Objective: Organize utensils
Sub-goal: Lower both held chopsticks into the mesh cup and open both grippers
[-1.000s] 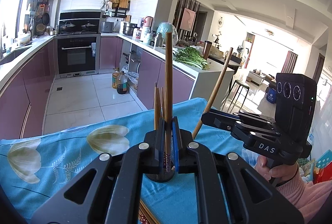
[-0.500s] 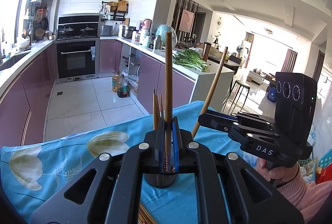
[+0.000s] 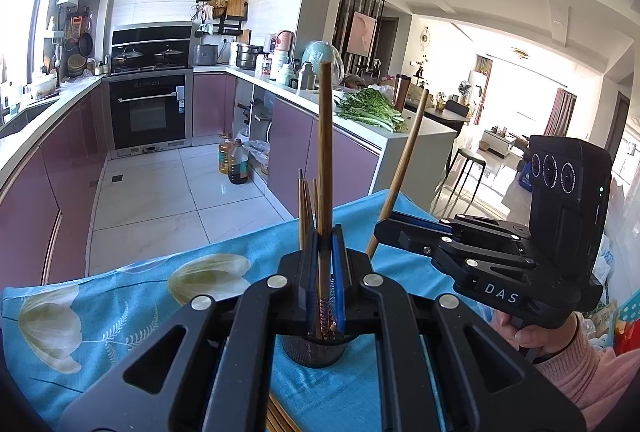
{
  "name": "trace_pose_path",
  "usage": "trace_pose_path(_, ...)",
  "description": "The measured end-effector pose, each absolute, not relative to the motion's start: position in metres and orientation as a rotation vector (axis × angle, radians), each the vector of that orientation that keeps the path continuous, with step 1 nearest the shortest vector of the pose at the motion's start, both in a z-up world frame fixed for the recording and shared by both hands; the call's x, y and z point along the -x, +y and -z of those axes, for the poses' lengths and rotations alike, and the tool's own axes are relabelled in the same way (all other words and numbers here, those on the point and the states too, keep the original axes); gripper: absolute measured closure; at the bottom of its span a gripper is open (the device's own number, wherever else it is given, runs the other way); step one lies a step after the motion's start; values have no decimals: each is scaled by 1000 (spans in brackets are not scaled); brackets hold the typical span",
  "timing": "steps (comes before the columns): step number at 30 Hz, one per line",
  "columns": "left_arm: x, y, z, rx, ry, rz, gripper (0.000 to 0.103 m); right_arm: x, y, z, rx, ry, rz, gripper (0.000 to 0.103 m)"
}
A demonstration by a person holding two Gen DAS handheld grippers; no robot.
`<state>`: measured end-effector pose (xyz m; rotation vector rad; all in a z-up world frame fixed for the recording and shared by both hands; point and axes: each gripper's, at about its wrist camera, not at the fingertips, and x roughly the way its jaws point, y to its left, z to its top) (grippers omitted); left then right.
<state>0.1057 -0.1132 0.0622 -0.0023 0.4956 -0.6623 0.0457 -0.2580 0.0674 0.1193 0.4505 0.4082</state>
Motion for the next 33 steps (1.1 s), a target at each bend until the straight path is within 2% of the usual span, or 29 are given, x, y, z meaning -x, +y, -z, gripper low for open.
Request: trace_pose_path(33, -116, -125, -39, -126, 677, 673, 95, -83, -259, -24, -167, 621, -396, 97)
